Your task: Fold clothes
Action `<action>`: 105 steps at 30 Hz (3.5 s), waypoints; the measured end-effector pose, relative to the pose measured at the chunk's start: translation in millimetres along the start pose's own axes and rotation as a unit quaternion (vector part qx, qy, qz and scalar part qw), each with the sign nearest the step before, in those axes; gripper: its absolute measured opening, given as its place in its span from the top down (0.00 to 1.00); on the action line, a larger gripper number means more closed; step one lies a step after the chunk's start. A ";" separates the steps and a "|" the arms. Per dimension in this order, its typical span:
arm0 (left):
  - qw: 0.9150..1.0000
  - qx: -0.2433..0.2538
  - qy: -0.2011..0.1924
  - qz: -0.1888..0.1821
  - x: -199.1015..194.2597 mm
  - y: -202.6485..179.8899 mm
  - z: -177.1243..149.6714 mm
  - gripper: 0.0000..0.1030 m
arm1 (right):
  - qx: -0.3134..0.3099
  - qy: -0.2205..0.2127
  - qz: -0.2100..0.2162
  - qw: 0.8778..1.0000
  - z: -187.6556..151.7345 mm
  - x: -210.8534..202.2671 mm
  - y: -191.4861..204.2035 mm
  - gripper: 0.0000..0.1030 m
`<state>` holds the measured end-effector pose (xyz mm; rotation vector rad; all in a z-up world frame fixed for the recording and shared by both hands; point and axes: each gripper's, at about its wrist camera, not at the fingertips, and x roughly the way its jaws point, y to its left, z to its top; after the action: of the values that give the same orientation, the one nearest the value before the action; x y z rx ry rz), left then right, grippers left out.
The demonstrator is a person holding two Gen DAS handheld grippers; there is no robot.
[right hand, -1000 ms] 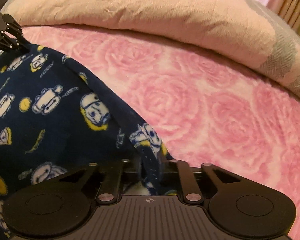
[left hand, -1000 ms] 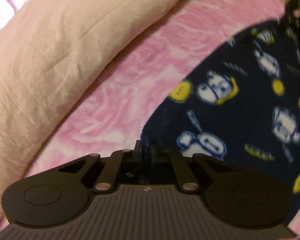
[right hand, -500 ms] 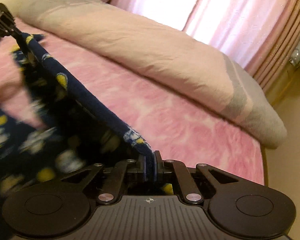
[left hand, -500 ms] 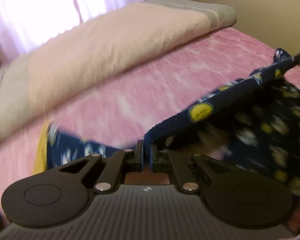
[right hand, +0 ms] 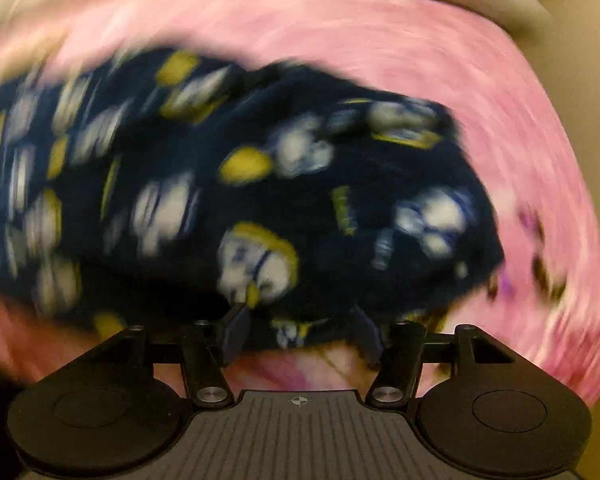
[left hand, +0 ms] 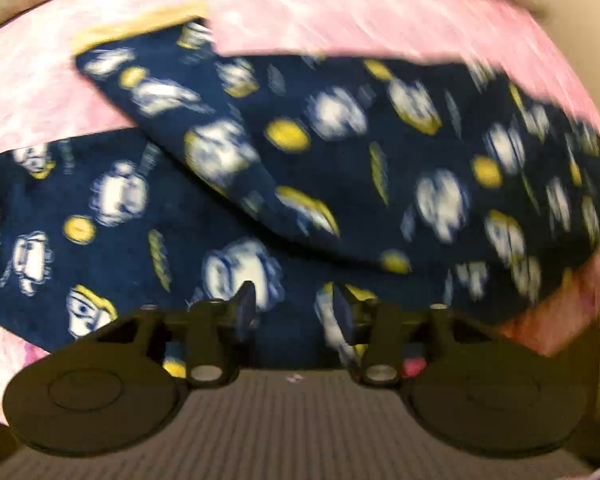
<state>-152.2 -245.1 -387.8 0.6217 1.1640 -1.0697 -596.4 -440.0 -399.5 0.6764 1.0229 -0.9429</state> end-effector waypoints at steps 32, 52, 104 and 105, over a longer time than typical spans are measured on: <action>0.983 -0.143 -0.103 -0.041 -6.2 30.2 21.6 0.97 | 0.433 -0.176 0.067 0.882 4.5 -17.6 -131.3 0.99; 0.992 -0.079 -0.103 0.011 -15.5 -2.2 -57.5 0.97 | 0.384 -0.108 -0.004 0.917 -24.2 -12.6 -125.5 0.99; 0.794 -0.555 -0.248 0.030 -28.9 261.8 -99.8 0.88 | 0.215 -0.082 -0.009 0.973 108.7 50.8 70.4 0.29; 0.793 -0.554 -0.253 0.024 -29.6 259.8 -98.7 0.78 | 0.192 -0.086 -0.008 0.978 113.0 50.3 80.5 0.29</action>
<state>41.4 -46.7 -423.7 -0.5446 1.0565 -0.3051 -468.6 -514.0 -398.7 0.8898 0.6977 -1.2062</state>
